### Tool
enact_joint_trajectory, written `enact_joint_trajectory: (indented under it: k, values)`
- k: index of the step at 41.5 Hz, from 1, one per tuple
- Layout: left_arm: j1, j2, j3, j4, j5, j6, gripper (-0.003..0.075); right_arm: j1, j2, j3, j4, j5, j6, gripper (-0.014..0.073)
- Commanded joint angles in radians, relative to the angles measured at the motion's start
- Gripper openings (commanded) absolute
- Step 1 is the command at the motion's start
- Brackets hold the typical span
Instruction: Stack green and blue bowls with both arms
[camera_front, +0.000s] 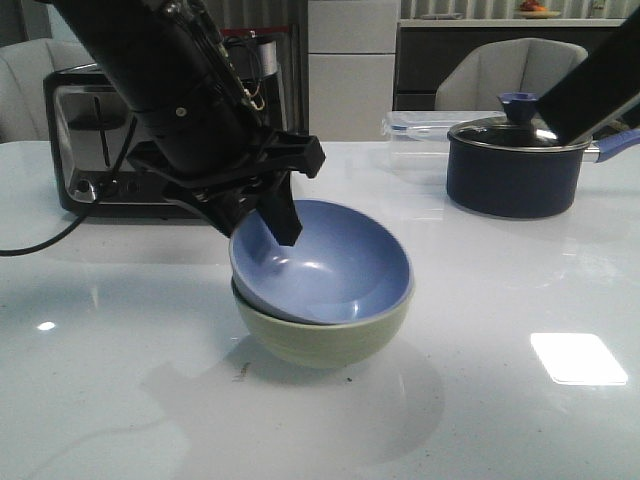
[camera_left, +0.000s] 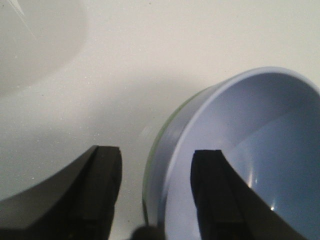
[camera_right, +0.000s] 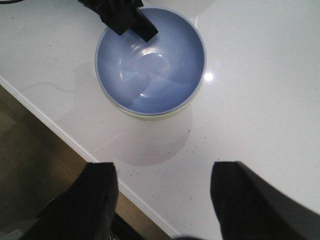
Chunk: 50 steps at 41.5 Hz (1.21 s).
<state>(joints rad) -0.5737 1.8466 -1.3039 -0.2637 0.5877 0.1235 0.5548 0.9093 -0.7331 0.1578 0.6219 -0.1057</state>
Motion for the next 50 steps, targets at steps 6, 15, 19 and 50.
enact_joint_trajectory:
  k: [6,15,19,50]
  values:
    - [-0.001,-0.172,-0.049,0.097,0.036,-0.003,0.0421,0.000,-0.013,-0.028,0.005,-0.056,-0.013,0.0517]
    - [-0.001,-0.440,0.060,0.164,0.060,-0.003,0.0421,0.000,-0.013,-0.028,0.005,-0.056,-0.013,0.0517]
    - [-0.001,-0.574,0.143,0.187,0.060,-0.003,0.0421,0.000,-0.013,-0.028,0.005,-0.056,-0.013,0.0517]
    - [0.025,-1.373,0.655,0.359,0.145,-0.196,0.0384,0.000,-0.013,-0.028,-0.033,0.007,-0.013,0.0517]
